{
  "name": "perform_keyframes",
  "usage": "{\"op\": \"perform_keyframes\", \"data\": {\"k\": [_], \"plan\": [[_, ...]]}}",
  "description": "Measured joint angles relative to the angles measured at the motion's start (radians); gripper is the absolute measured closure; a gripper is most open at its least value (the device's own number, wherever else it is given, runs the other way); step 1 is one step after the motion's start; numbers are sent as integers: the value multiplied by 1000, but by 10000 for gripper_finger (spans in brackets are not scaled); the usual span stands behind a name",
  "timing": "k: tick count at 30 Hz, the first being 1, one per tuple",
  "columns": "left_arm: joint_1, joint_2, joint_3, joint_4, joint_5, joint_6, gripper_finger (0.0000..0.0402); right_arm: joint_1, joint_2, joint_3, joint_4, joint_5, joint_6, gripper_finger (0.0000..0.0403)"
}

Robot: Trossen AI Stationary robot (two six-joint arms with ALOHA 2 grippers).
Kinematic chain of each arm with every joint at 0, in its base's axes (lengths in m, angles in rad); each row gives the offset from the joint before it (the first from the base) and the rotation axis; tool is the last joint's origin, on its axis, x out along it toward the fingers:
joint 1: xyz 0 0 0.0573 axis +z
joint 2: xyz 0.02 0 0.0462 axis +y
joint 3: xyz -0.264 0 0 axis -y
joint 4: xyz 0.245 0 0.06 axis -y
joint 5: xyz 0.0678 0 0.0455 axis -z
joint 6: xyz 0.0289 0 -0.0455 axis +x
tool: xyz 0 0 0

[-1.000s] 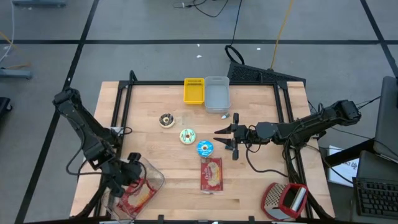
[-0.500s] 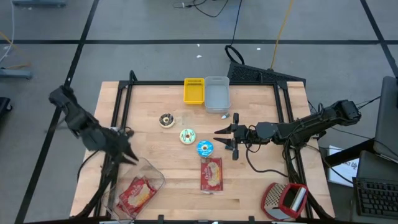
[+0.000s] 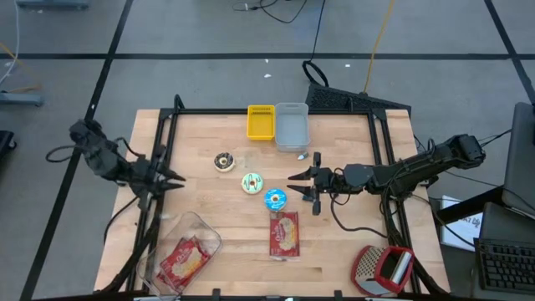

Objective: Pick & Place Food Item
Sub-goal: Stack the red popcorn bag on top of the red popcorn bag in the transparent bin

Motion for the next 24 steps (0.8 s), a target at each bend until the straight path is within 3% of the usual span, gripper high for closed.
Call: {"op": "perform_keyframes", "data": {"k": [2, 8, 10, 13, 16, 20, 24], "plan": [[0, -40, -69, 80, 5, 31, 327, 0, 1, 0, -15, -26, 22, 310], [0, -172, -148, 91, 5, 6, 327, 53, 80, 0, 67, -229, 3, 310], [0, -207, -160, 96, 6, -3, 327, 101, 133, 0, 126, -209, -10, 309], [0, -245, -184, 94, 5, -5, 327, 156, 209, 20, 219, -90, -4, 309], [0, -261, -208, 98, 3, -19, 327, 183, 264, 92, 223, -21, -13, 301], [0, -262, -261, 165, -10, -30, 327, 222, 340, 173, 71, -22, -46, 265], [5, -261, -310, 207, -42, -33, 327, 250, 388, 249, -164, 27, 26, 212]]}}
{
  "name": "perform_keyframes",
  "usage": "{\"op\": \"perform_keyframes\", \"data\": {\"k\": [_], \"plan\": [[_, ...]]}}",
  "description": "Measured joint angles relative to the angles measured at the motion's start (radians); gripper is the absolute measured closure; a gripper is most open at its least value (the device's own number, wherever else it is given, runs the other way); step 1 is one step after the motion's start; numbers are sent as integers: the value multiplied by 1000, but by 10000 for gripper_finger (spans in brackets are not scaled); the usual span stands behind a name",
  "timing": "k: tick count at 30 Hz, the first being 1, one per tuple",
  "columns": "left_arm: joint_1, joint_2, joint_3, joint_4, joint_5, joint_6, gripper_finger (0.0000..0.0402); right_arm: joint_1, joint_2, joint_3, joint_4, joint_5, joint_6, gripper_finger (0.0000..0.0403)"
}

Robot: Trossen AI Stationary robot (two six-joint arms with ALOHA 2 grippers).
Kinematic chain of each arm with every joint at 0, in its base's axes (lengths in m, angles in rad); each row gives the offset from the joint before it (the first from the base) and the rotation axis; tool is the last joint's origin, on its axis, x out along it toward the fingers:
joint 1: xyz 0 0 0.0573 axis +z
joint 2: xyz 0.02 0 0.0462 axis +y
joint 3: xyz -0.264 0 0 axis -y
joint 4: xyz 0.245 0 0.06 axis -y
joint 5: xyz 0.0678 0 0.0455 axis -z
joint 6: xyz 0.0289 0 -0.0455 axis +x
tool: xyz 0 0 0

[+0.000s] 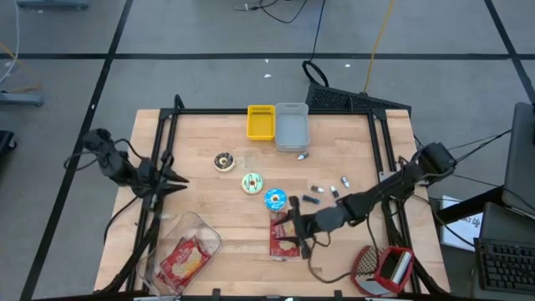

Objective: Pick & Place Food Item
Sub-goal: Stack the red popcorn bag on top of the red popcorn bag in the transparent bin

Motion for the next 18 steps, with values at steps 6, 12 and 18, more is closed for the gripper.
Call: {"op": "perform_keyframes", "data": {"k": [6, 12, 18], "plan": [[33, 0, -42, 18, -151, -14, 327, 3, 81, 29, -335, 110, 239, 165], [57, 0, -44, 22, -216, 14, 327, 4, 157, 29, -376, 106, 351, 160], [60, 0, -44, 20, -216, 33, 327, 4, 179, 29, -436, 109, 359, 170]]}}
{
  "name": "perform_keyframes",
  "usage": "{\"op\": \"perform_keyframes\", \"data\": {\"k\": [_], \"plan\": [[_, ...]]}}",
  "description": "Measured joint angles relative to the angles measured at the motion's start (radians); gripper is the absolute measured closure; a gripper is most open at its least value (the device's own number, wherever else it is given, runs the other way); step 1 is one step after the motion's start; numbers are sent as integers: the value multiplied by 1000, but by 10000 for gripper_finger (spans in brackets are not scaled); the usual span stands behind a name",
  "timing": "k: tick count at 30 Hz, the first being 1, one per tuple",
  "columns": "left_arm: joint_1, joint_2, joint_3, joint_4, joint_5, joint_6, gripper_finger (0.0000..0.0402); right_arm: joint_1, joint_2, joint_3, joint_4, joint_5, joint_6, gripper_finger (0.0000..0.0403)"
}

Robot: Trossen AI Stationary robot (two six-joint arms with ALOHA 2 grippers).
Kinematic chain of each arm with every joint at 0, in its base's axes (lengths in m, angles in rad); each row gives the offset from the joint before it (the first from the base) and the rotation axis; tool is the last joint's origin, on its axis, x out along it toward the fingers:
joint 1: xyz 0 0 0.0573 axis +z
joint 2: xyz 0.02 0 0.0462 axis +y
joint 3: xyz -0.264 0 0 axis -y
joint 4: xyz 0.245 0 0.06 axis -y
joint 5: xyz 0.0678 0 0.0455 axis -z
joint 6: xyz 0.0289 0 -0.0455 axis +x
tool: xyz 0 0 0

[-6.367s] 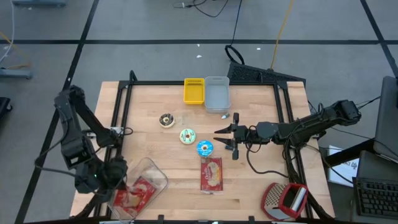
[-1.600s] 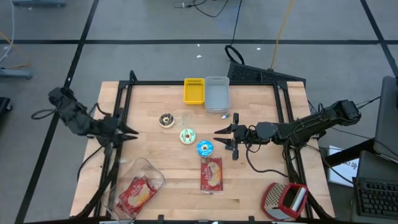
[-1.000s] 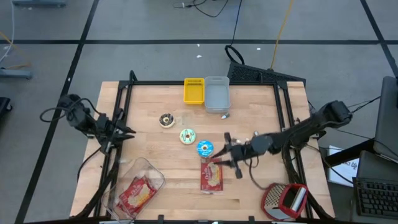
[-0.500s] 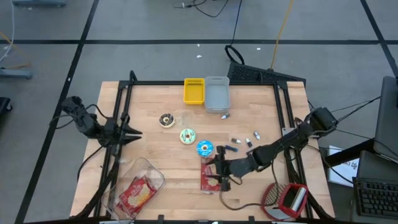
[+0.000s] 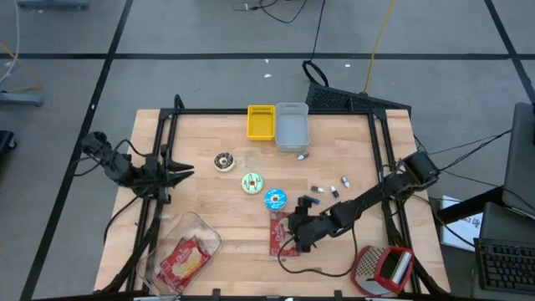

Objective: Pick & Place Food Item
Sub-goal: Stack the red popcorn bag on top of the red popcorn bag in the transparent bin

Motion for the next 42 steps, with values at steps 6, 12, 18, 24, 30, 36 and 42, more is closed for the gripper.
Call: {"op": "perform_keyframes", "data": {"k": [6, 12, 18, 24, 30, 36, 42], "plan": [[0, 0, 0, 0, 0, 4, 327, -7, -27, 0, -142, -31, 139, 181], [0, 0, 0, 0, 0, 6, 327, 14, -37, -1, -93, -148, 211, 191], [0, 0, 0, 0, 0, 6, 327, 38, -16, -50, 95, -137, 205, 195], [0, 0, 0, -1, 0, 5, 327, 66, -16, -93, 241, -307, 230, 197], [0, 0, 0, 0, 0, 5, 327, 76, -19, -124, 155, -255, 322, 207], [0, 0, 0, 0, 0, 5, 327, 72, -21, -127, 23, -122, 349, 225], [0, 0, 0, 0, 0, 5, 327, 72, -20, -129, -23, -76, 335, 245]]}}
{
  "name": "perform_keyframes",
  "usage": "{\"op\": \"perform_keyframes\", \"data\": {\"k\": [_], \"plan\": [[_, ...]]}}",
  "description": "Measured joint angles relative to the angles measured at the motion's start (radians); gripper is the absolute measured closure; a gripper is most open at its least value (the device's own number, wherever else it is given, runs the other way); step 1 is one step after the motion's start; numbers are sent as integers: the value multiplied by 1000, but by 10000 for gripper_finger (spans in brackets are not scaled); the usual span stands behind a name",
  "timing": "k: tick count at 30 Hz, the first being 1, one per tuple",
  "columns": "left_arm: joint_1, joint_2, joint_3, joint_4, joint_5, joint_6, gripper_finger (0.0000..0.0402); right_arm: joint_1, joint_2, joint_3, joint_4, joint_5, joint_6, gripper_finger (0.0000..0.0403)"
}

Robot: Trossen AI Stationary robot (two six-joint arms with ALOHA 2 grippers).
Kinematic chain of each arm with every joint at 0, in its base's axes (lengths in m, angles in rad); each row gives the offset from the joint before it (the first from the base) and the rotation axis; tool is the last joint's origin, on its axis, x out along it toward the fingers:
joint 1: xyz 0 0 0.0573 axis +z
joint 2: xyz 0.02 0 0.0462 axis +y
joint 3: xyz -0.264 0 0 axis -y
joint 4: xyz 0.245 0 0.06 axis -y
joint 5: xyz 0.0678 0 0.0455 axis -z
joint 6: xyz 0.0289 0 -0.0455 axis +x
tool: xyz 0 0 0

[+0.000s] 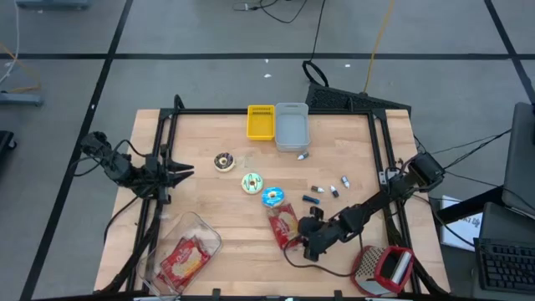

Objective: Pick & Place Food Item
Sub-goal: Stack the red popcorn bag on top of the red popcorn bag in the transparent bin

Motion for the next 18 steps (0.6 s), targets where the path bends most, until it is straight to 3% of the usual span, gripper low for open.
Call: {"op": "perform_keyframes", "data": {"k": [9, 18], "plan": [[0, 0, 0, 0, 0, 0, 327, -24, 1, -1, -199, 3, 61, 266], [0, 0, 0, 0, 0, 0, 327, -26, 1, -2, -160, -1, 48, 305]]}}
